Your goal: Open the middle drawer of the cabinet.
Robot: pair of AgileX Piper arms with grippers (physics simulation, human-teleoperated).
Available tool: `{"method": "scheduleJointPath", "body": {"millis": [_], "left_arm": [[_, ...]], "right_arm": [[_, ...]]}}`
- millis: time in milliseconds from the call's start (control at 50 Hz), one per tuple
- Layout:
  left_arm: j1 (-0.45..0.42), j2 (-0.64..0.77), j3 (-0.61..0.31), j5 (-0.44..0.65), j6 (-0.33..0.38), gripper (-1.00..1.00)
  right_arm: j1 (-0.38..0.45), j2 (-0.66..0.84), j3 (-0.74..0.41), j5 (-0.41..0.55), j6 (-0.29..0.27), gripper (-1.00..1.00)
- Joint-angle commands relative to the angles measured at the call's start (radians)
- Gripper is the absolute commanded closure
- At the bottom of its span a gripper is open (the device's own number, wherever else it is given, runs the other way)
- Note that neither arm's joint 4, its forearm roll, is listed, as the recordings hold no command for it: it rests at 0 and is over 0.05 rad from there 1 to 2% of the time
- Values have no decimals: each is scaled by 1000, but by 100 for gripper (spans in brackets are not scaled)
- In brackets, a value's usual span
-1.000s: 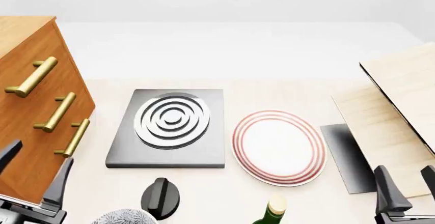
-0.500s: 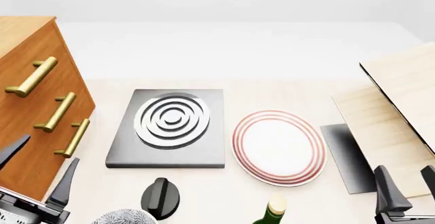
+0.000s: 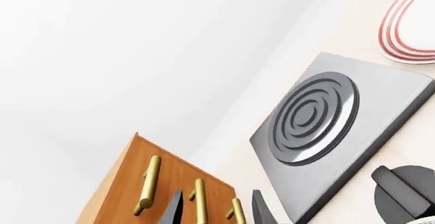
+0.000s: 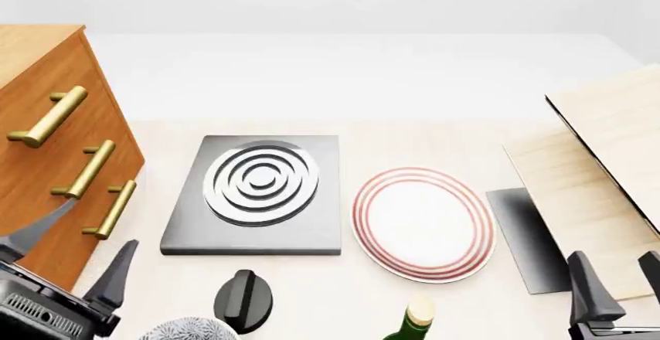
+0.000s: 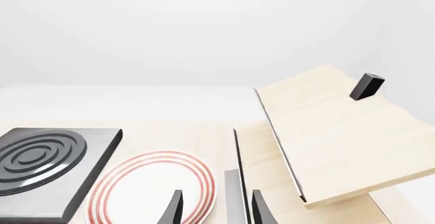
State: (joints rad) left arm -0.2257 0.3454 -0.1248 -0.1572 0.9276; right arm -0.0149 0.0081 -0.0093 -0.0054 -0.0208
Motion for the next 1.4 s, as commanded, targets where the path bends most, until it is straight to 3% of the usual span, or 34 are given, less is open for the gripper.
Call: {"method": "scheduleJointPath", "body": {"millis": [20,460,740,1040,1400], "left_arm": [[18,49,4,-46,46,-100],[97,206,6,-160,114,-100],[134,243,30,-160,161,-100],[196,336,61,-300,220,-100],[206,450,14,-376,253,-100]], "right_arm": [[4,-2,2,2,5,-100],[4,-2,2,2,5,-100],[4,-1,2,2,5,-100],[4,-2,2,2,5,-100],[4,-1,2,2,5,-100]]}}
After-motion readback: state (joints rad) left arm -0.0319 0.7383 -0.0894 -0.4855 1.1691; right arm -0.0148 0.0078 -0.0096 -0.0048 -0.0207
